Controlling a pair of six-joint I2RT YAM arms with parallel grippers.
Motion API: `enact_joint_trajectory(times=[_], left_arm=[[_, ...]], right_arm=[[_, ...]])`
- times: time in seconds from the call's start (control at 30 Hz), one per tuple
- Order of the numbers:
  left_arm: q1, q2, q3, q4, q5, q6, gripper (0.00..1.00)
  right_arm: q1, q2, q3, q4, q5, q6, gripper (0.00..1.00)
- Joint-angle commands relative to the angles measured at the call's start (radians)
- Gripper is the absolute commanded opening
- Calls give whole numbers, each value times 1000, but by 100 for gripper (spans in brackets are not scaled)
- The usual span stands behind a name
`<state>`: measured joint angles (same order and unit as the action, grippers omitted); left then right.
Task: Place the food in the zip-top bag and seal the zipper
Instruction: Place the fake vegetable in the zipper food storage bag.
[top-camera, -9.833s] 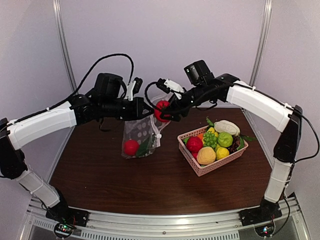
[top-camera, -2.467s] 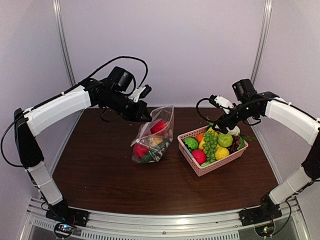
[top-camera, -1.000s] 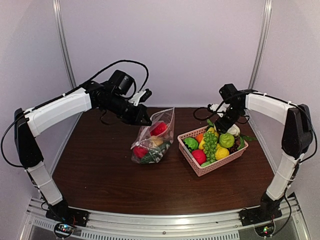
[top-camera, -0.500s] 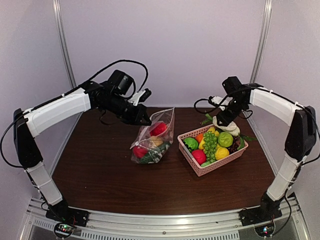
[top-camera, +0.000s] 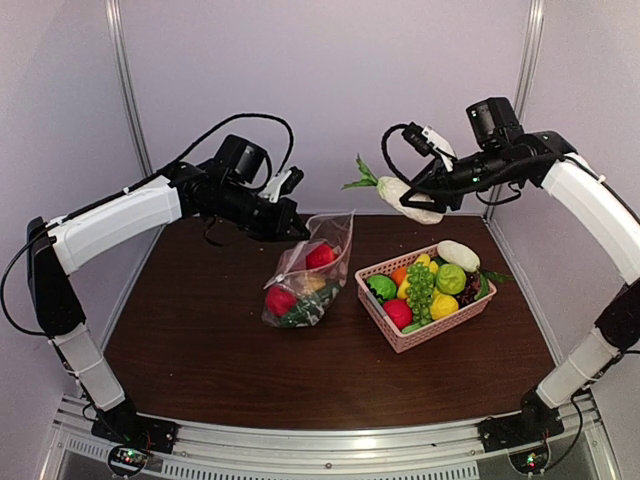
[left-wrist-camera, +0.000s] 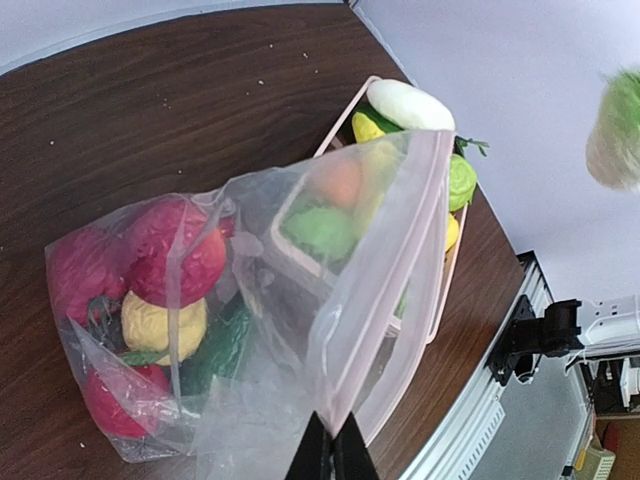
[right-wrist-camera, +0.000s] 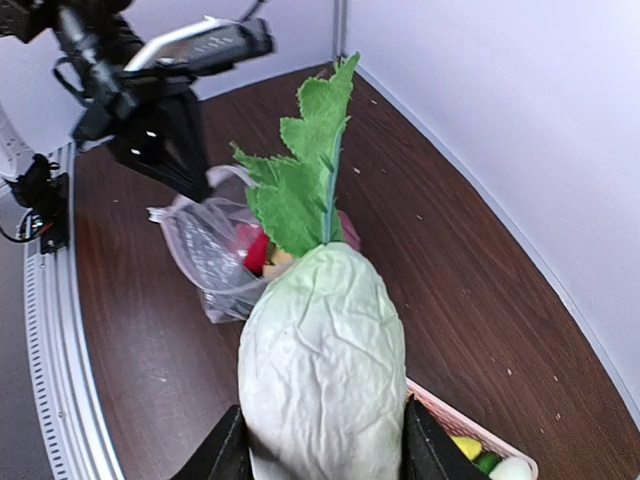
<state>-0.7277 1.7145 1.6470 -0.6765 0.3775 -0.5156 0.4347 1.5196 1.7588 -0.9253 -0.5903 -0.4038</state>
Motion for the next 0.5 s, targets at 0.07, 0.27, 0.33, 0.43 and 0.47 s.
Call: enact_joint_trajectory(times=[0.07,0.27,0.33,0.43,0.47], left_arm=[[-4,-6,-10,125,58,-65,0],[-4,-28,0,127,55,-81,0],[-4,-45,-7,135,55,-86,0],[-4,-77,-39,180,59,-99,0],[-4,-87,-51,194,55,-104,0]], right_arm=[[141,13,44,48,-162,4,45],[237,202,232,-118,-54,-18,43],[250,251,241,-150,-29,-7,42],[272,274,228,-174,0,-5,42],[278,277,224,-180,9,-4,42]])
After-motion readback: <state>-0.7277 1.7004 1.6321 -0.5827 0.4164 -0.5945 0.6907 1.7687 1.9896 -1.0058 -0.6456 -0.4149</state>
